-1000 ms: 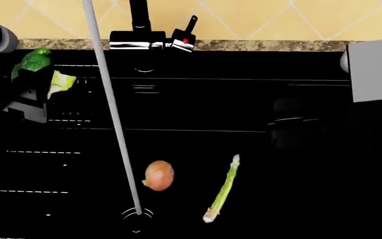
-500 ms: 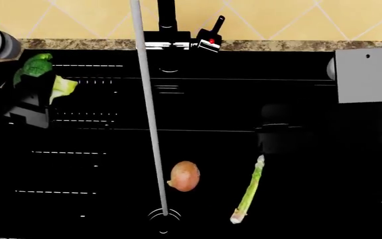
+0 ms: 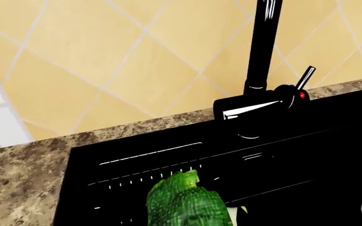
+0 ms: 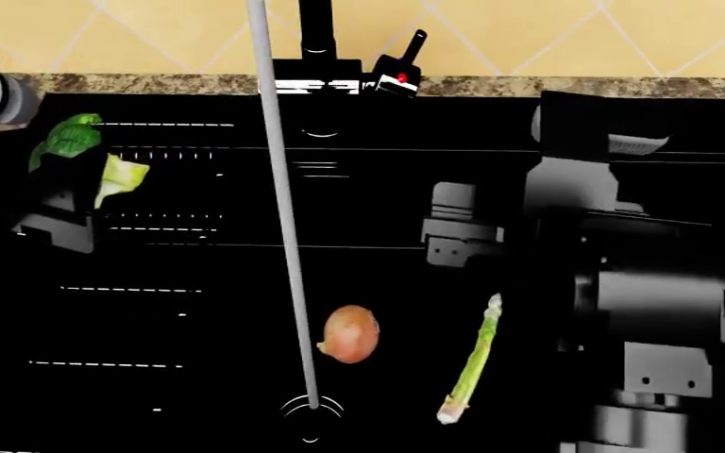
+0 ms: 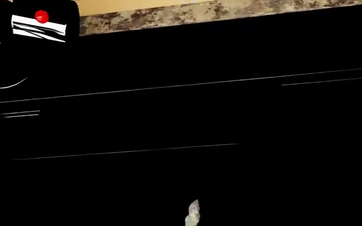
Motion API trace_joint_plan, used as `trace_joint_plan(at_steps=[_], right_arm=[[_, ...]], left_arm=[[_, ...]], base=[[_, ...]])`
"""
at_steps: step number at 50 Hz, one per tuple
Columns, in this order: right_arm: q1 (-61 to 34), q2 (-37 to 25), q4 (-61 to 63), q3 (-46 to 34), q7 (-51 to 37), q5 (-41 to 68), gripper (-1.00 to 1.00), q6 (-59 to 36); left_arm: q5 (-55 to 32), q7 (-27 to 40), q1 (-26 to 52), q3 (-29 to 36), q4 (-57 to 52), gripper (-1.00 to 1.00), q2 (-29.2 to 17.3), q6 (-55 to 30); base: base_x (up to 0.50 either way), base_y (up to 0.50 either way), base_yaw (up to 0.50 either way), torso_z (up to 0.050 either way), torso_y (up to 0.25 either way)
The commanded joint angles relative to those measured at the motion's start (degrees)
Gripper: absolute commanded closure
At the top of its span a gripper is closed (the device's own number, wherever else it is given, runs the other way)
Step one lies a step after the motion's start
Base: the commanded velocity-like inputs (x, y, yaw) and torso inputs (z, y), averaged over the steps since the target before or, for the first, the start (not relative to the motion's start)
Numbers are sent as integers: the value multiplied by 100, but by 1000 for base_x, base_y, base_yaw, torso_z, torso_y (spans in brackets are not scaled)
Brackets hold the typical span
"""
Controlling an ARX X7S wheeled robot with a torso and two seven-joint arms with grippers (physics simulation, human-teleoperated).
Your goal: Pick the broccolis and asparaguss from the sink and place them in one bowl. Place the onion in the other bowl. Then turn off the sink faucet.
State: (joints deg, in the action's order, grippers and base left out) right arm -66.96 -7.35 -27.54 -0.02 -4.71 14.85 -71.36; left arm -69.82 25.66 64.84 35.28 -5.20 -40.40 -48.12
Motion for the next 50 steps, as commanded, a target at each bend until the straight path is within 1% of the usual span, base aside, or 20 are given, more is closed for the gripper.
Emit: trace_joint_plan(at_steps=[1, 5, 8, 10, 13, 14, 19, 23, 27, 31, 34, 40, 44, 50], right_arm=[[-444, 256, -1822, -27, -153, -277, -100, 1064], [-565, 308, -2324, 99, -84, -165, -100, 1167], [-612, 343, -2570, -38, -18, -211, -100, 1170], [-650, 369, -2757, 39, -102, -182, -100, 1169], [-616, 381, -2918, -31, -324, -297, -100, 1170], [-519, 368, -2883, 160, -459, -218, -100, 1231], [-329, 409, -2716, 268, -440, -71, -100, 1134], [-317, 437, -3018, 415, -562, -5, -100, 1263], [-339, 444, -3281, 440, -484, 41, -100, 1448], [-579, 459, -3834, 406, -346, 33, -100, 1777], [-613, 408, -3910, 469, -352, 83, -100, 1866], [-890, 357, -4691, 478, -181, 51, -100, 2379], [-929, 344, -4721, 537, -166, 17, -100, 2373], [-883, 343, -4717, 644, -156, -29, -100, 2401]], left_arm=[[-60, -94, -90, -106, -12, 100, -57, 112], [-38, -90, -155, -97, -9, 100, -50, 153], [-42, -79, -159, -91, -8, 100, -23, 159], [-6, -90, -176, -73, 18, 100, -11, 179], [-35, -107, -190, -110, 22, 100, -52, 198], [-33, -100, -218, -116, 13, 100, -66, 213], [-41, -109, -214, -133, -9, 100, -124, 207], [-22, -155, -279, -155, -17, 100, -179, 271], [-36, -81, -359, -155, -44, 100, -152, 296], [-37, -26, -311, -161, -57, 100, -105, 292], [-121, 28, -245, -190, -131, 100, -108, 232], [-233, 121, -225, -280, -226, 100, -200, 197], [-221, 118, -239, -321, -229, 100, -280, 225], [-221, 119, -242, -316, -249, 100, -264, 236]], base=[[0, 0, 0, 0, 0], [0, 0, 0, 0, 0], [0, 0, 0, 0, 3], [0, 0, 0, 0, 0], [0, 0, 0, 0, 0], [0, 0, 0, 0, 0], [0, 0, 0, 0, 0], [0, 0, 0, 0, 0], [0, 0, 0, 0, 0], [0, 0, 0, 0, 0], [0, 0, 0, 0, 0], [0, 0, 0, 0, 2], [0, 0, 0, 0, 0], [0, 0, 0, 0, 0]])
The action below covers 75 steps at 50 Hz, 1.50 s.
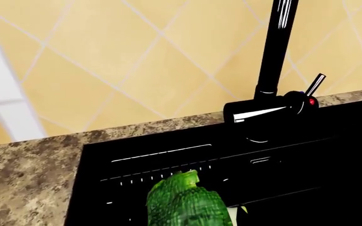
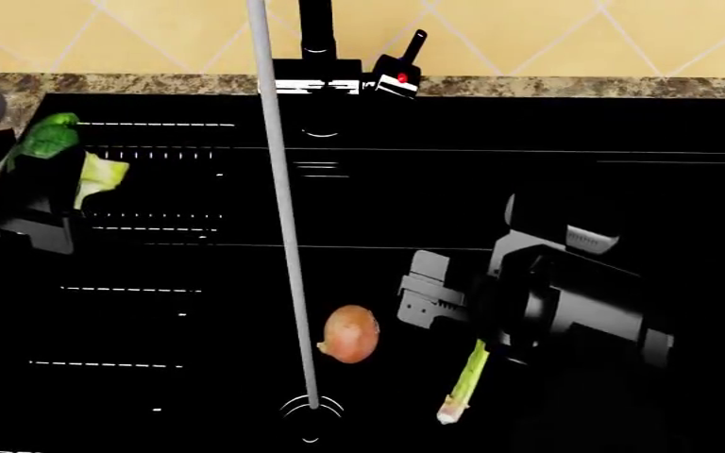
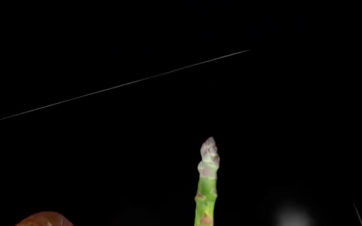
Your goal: Pick the broccolis and asparaguss from the sink and place them in one bowl. Place the onion in the other bowl. Then turn off the sink faucet.
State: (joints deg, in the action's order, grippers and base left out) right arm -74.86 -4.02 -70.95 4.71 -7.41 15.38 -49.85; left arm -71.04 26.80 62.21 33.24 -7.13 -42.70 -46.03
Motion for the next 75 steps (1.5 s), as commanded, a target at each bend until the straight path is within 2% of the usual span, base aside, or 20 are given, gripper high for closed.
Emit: trace_joint_plan(at_steps=[1, 36, 75], right_arm=[[-103, 7, -375, 178, 109, -95, -100, 248], [-125, -18, -319, 370, 165, -274, -100, 348], [69, -57, -206, 291, 93, -405, -100, 298]], left_arm=[[-101, 20, 26, -113, -58, 100, -30, 23], [-178, 229, 221, -303, -258, 100, -150, 47], [-356, 372, 414, -438, -300, 100, -220, -28]], base=[[0, 0, 0, 0, 0], [0, 0, 0, 0, 0], [0, 0, 0, 7, -100]])
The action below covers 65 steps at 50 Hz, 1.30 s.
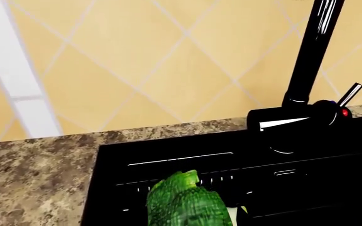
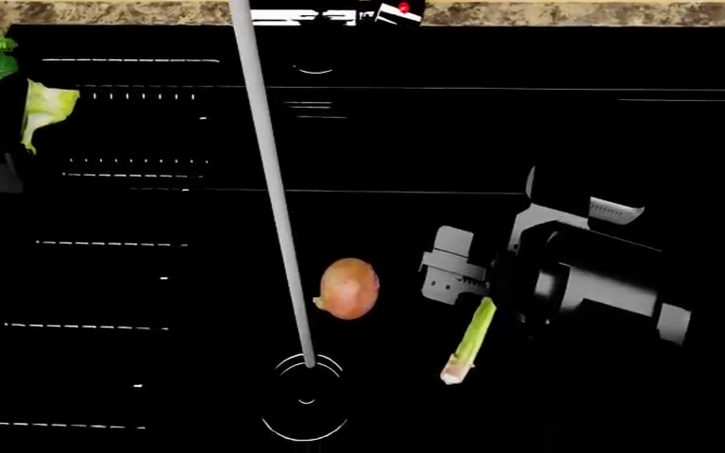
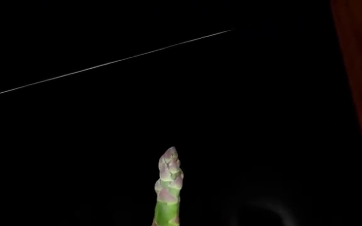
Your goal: Pick the broccolis and asparaguss from the sink and place them in one bowl. Place the onion in the other bowl. Then turn off the sink faucet.
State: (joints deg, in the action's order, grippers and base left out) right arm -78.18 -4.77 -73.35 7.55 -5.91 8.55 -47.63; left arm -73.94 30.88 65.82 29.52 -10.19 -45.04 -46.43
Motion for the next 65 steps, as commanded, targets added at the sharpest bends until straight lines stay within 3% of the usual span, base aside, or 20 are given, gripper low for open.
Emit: trace_joint_plan(at_steps=[1, 12, 13, 30, 49, 53, 59, 65], right_arm=[[409, 18, 48, 10, -56, 282, -100, 73], [572, 51, 533, -45, 82, 334, -100, -162], [577, 64, 552, -104, 104, 301, 100, -184], [794, 47, 1412, -118, 67, 426, 100, -632], [902, 32, 4258, -636, -100, 654, 100, -2644], [877, -203, 4868, -1478, 453, 788, 100, -2959], [689, -588, 5699, -2121, 857, 921, 100, -3196], [505, -808, 6275, -1900, 1030, 1184, 100, -3550]], left_arm=[[-70, -37, 50, -66, 5, 100, 15, 13], [-107, -27, 33, -106, 55, 100, 2, 39], [-121, -20, 32, -116, 51, 100, -3, 40], [-131, 7, 45, -65, 53, 100, 76, 17], [-107, -19, 14, -37, 77, 100, 104, 42], [-109, -15, -49, -44, 49, 100, 85, 71], [-129, -30, -31, -44, 79, 100, 108, 68], [-100, -1, -4, 2, 86, 100, 187, 59]], base=[[0, 0, 0, 7, -98], [0, 0, 0, 6, -69], [0, 0, 0, 0, 0], [0, 0, 0, 0, -2], [0, 0, 0, 0, 0], [0, 0, 0, 0, 0], [0, 0, 0, 0, 0], [0, 0, 0, 0, 0]])
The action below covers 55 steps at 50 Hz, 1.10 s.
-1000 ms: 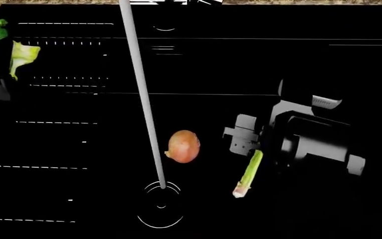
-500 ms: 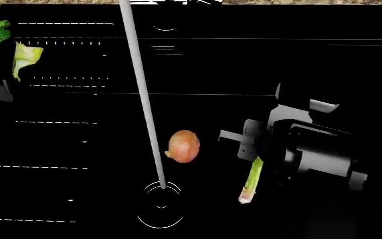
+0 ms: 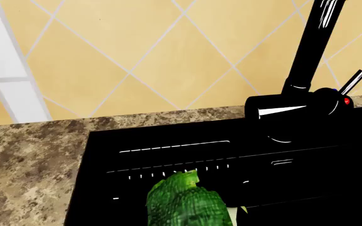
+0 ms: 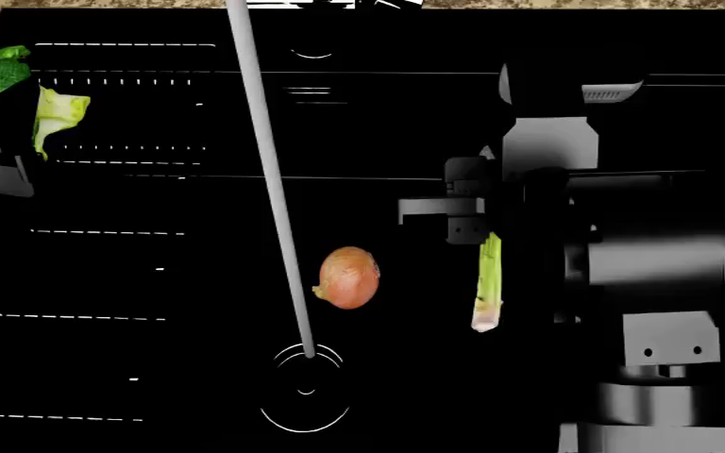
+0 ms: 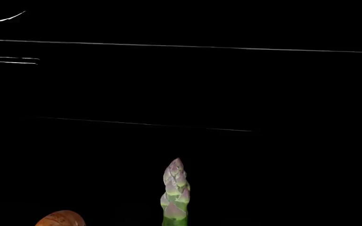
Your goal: Pick the broccolis and asparaguss from the sink and place them in one bowl. Place the onion in the other bowl. Then turn off the sink faucet.
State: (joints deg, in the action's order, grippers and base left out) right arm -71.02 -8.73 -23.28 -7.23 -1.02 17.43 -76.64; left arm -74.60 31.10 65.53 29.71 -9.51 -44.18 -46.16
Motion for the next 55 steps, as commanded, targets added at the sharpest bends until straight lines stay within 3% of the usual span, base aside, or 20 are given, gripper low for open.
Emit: trace_joint_plan(at_steps=[1, 6, 12, 14, 17, 18, 20, 23, 26, 27, 32, 43, 55], right_arm=[[-214, -461, 1362, -493, 634, 351, 100, -634], [-329, -463, 1814, -64, 679, 618, 100, -1080], [-576, -1041, 2557, -644, 839, 1144, 100, -1303], [-687, -1368, 2590, -1044, 542, 1858, 100, -1328], [-744, -1580, 3055, -1025, 628, 2220, 100, -1240], [-807, -1693, 2950, -927, -1, 2496, 100, -1330], [-841, -1939, 3223, -1150, 210, 2589, 100, -1061], [-730, -1878, 3439, -603, -85, 2786, 100, -1265], [-735, -2273, 3142, -727, -1535, 4831, 100, -1323], [-762, -2478, 3390, -1171, -1427, 4995, 100, -1311], [-579, -2503, 3393, -802, -2450, 5787, 100, -1259], [-259, -2652, 3526, -648, -2730, 6148, 100, -874], [-109, -2738, 3612, -609, -2845, 6294, 100, -684]], left_arm=[[-33, -23, 19, -16, 17, 100, 106, 36], [-11, -64, -15, -7, 42, 100, 109, 67], [-2, -95, -72, 1, 6, 100, 77, 86], [-11, -98, -63, -9, 9, 100, 66, 84], [-3, -103, -59, -16, 21, 100, 54, 93], [-3, -102, -52, -15, 21, 100, 55, 89], [-13, -99, -28, -16, 18, 100, 60, 78], [-44, -78, -13, -22, -39, 100, 55, 60], [-15, -92, -13, -19, -55, 100, 59, 84], [-27, -74, -23, -21, -42, 100, 70, 84], [-57, -68, 0, -34, -51, 100, 68, 74], [-128, -54, -69, -93, -148, 100, -14, 103], [-142, -63, -41, -85, -206, 100, -21, 87]], base=[[0, 0, 0, 0, 0], [0, 0, 0, 0, 0], [0, 0, 0, 0, 0], [0, 0, 0, 0, 0], [0, 0, 0, 0, 0], [0, 0, 0, 0, 0], [0, 0, 0, 0, 0], [0, 0, 0, 0, 0], [0, 0, 0, 0, 0], [0, 0, 0, 0, 0], [0, 0, 0, 0, 0], [0, 0, 0, 0, 23], [0, 0, 0, 0, 192]])
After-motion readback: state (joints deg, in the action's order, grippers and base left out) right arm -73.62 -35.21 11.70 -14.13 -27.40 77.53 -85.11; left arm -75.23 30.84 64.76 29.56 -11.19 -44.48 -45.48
